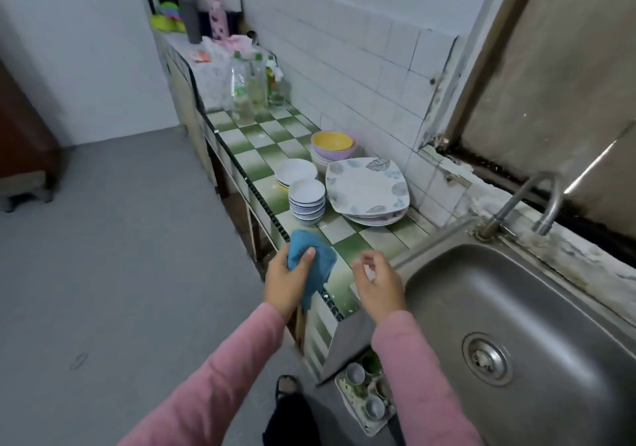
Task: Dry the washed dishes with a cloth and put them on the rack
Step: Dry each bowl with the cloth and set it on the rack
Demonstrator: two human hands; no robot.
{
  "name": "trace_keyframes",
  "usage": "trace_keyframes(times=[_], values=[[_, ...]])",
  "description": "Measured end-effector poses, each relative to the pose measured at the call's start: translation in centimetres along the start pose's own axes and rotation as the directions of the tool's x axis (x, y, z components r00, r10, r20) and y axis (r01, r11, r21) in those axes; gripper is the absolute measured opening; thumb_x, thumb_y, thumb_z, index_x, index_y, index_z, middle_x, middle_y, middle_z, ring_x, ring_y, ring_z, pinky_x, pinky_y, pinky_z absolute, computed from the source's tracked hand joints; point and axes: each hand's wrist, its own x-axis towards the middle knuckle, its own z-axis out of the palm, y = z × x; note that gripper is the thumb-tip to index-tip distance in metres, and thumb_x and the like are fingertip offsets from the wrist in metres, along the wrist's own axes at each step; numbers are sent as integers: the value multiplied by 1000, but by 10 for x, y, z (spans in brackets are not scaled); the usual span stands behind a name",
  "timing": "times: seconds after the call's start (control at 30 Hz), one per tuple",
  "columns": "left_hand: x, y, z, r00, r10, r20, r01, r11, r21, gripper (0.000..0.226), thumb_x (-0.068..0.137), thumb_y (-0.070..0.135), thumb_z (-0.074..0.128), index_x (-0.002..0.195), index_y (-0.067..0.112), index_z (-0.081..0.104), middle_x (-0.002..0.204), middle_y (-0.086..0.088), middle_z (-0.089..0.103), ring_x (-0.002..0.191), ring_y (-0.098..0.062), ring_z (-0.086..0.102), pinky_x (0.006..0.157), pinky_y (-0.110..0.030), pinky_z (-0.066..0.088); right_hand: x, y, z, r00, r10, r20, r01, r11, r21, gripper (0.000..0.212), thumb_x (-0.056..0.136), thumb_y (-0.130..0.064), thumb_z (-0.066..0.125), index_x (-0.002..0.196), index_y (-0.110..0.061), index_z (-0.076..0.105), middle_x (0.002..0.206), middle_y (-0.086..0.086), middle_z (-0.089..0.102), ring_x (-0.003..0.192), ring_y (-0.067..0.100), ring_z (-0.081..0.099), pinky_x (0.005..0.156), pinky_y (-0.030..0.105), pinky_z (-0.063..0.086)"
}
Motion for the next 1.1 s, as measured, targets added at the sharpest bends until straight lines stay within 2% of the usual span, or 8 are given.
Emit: trace_keyframes(times=[0.17,0.33,0.43,0.53,0.7,0.77,0.9,1.1], values=[[85,2,-14,1000,-12,-28,12,1000,1,14,96,19,62,110,20,63,100,6,67,92,-11,62,77,-21,52,78,-19,40,1000,-9,22,9,1000,-3,25,100,-28,54,121,-14,57,118,-1,59,105,16,54,91,25,39],[172,7,-19,998,-59,1,58,995,75,18,95,22,63,112,18,63,107,-2,68,100,-19,63,93,-39,53,158,-37,70,997,73,-5,-72,997,30,30,100,-29,53,125,-13,56,123,2,59,111,21,54,94,29,41],[223,6,-20,998,-65,6,64,992,104,12,94,23,64,107,23,64,107,-3,69,99,-20,63,94,-43,53,200,-42,83,993,118,5,-118,993,25,32,101,-29,52,127,-12,54,129,3,58,115,21,53,97,30,39],[265,5,-18,995,-98,14,96,991,96,23,95,25,64,117,18,64,108,0,67,102,-20,62,96,-43,52,237,-42,93,985,170,-14,-170,985,-13,32,101,-26,51,127,-8,54,131,10,57,117,26,53,97,30,39],[325,1,-13,990,-101,102,90,990,113,8,96,23,63,101,29,62,101,4,67,99,-20,62,90,-37,52,285,-36,106,966,259,-13,-259,962,-84,38,101,-28,51,134,-9,50,136,13,55,123,30,51,101,34,38],[354,-4,-10,983,-128,130,111,984,137,8,96,26,62,104,27,62,104,1,67,102,-24,62,88,-36,52,306,-33,115,945,326,-6,-325,939,-113,42,102,-32,50,138,-11,47,139,12,52,126,30,49,103,35,37],[402,-8,-5,953,-167,253,121,975,189,14,96,29,61,110,27,61,110,-2,67,105,-27,63,96,-46,52,339,-28,137,898,440,-5,-432,879,-201,47,102,-36,47,143,-13,43,143,13,48,130,31,47,107,37,36],[457,-2,1,861,-219,459,111,962,251,23,96,33,62,116,24,61,114,-3,68,103,-25,65,96,-48,52,362,-24,170,845,534,-27,-502,773,-387,46,101,-38,46,138,-12,52,144,13,49,130,30,48,110,37,37]])
